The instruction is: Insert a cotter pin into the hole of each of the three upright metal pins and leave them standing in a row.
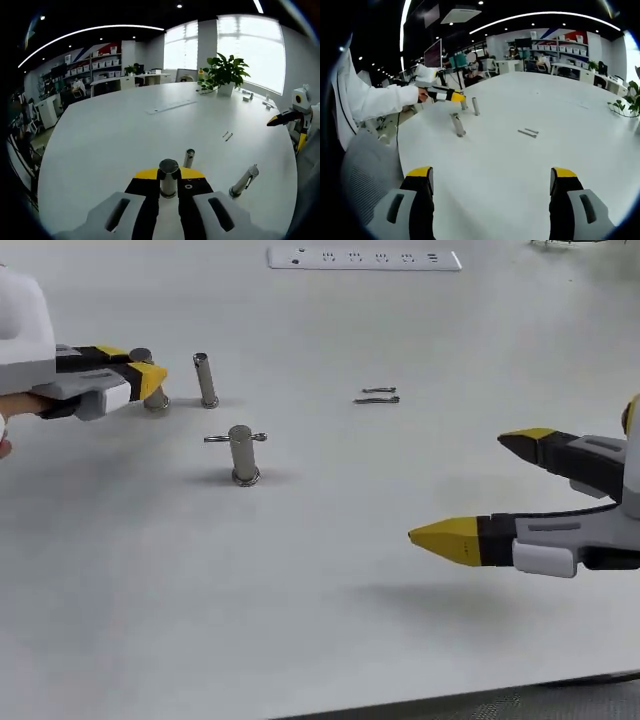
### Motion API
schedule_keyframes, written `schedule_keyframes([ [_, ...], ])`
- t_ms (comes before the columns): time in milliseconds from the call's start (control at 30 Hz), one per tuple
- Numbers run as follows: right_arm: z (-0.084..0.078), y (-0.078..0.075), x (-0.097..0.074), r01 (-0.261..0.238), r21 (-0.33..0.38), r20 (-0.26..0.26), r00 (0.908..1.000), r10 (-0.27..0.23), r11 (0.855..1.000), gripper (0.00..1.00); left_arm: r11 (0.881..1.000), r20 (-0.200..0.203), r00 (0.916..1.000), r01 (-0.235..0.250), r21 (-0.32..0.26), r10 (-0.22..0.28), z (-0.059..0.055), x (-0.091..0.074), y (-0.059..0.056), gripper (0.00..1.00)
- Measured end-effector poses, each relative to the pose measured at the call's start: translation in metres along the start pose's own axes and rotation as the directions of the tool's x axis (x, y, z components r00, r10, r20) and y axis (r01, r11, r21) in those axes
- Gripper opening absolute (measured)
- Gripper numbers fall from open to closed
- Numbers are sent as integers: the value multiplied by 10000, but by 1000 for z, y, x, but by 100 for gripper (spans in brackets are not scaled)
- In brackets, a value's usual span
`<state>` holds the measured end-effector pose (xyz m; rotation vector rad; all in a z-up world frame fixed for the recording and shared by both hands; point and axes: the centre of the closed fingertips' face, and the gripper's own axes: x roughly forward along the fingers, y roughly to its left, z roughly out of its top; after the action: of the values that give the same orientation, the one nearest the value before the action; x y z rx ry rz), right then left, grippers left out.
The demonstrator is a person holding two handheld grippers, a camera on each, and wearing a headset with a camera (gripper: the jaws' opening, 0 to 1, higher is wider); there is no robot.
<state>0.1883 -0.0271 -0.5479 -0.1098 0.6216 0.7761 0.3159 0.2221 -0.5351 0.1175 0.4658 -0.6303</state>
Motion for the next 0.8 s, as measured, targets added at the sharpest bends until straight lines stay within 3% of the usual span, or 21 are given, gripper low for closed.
schedule_keyframes([
  [133,0,-4,-3,56,38,93,9999,-57,10000,95,9997,522,9985,139,178,-148,32,-23,-19,9],
  [200,1,-5,-4,68,43,117,9999,-68,10000,95,9989,568,9980,236,400,-258,45,-31,-27,9],
  [400,1,-7,-6,42,28,211,9998,-42,10000,95,9907,836,9942,577,1236,-683,74,-42,-44,9],
  [433,2,-7,-7,34,26,238,9997,-34,10000,95,9909,892,9934,612,1200,-722,75,-43,-45,9],
  [500,3,-7,-8,48,20,314,9995,-49,10000,95,9928,1444,9833,1025,626,-1106,85,-44,-57,9],
  [667,3,-9,-13,102,39,479,9988,-104,9999,95,9893,1407,9809,1248,758,-1345,89,-40,-79,9],
  [800,3,-9,-17,103,55,584,9982,-106,9999,95,9813,1168,9793,1516,1190,-1655,85,-37,-105,9],
])
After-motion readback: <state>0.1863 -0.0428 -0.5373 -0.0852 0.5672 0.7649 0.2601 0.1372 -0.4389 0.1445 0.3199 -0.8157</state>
